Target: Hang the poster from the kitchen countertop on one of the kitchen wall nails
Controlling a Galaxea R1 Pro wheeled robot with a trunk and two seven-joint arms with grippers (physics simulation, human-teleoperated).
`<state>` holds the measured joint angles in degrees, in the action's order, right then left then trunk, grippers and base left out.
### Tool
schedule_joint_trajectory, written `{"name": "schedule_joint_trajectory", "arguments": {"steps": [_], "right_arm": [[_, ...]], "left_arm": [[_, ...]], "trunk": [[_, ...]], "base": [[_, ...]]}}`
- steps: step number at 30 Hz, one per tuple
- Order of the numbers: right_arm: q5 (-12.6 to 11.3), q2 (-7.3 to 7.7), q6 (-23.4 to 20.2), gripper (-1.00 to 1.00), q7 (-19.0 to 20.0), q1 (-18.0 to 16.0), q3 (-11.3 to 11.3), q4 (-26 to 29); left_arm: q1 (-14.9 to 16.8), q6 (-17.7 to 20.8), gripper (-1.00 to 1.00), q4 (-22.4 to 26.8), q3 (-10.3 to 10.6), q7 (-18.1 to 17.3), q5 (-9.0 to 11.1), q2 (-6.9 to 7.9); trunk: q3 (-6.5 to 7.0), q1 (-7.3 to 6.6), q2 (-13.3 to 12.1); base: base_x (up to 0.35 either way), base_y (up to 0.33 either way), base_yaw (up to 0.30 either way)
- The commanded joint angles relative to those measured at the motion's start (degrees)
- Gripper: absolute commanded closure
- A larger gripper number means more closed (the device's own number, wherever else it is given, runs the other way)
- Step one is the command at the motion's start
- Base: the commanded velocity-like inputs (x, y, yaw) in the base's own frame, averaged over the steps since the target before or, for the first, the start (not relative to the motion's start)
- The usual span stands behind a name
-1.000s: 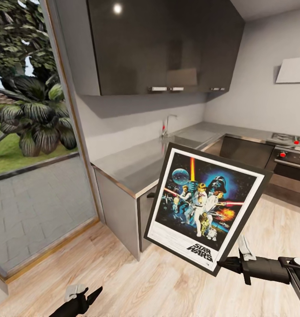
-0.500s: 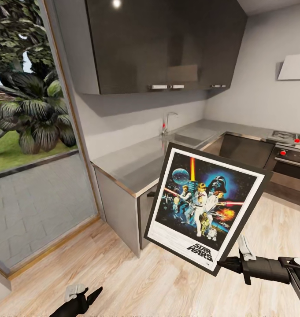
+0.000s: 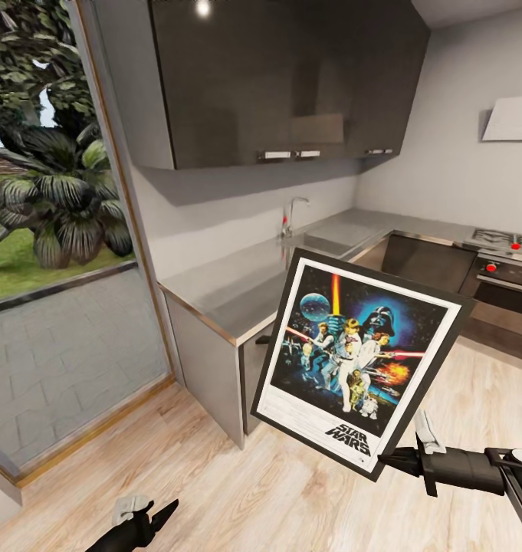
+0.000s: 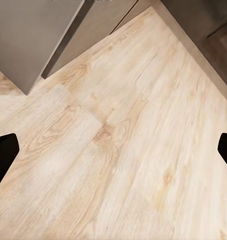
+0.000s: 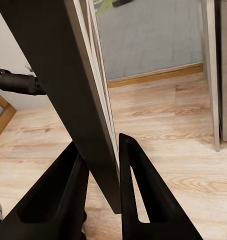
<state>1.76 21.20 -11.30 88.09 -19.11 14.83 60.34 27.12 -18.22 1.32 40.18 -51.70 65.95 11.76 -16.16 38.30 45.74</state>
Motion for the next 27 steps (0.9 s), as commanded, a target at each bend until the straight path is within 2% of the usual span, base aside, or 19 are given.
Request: {"name": "schedule_joint_trajectory", "arguments": {"steps": [1,27], "right_arm": [[0.18,-0.02,-0.74,1.00,0.34,-0.05,0.08,0.04],[0.20,-0.02,-0.74,1.00,0.33,-0.05,0.03,0.04]], "left_arm": [[0.03,-0.28,-1.00,0.00,0.50,-0.07,0.36,0.01],[0.03,-0.26,-1.00,0.00,0.51,-0.07,0.37,0.01]], "trunk": [[0.11,-0.22,-0.36],[4.78,-5.93,-10.79]], "base": [[0.000,0.000,0.000],[0.000,0.000,0.000]]}}
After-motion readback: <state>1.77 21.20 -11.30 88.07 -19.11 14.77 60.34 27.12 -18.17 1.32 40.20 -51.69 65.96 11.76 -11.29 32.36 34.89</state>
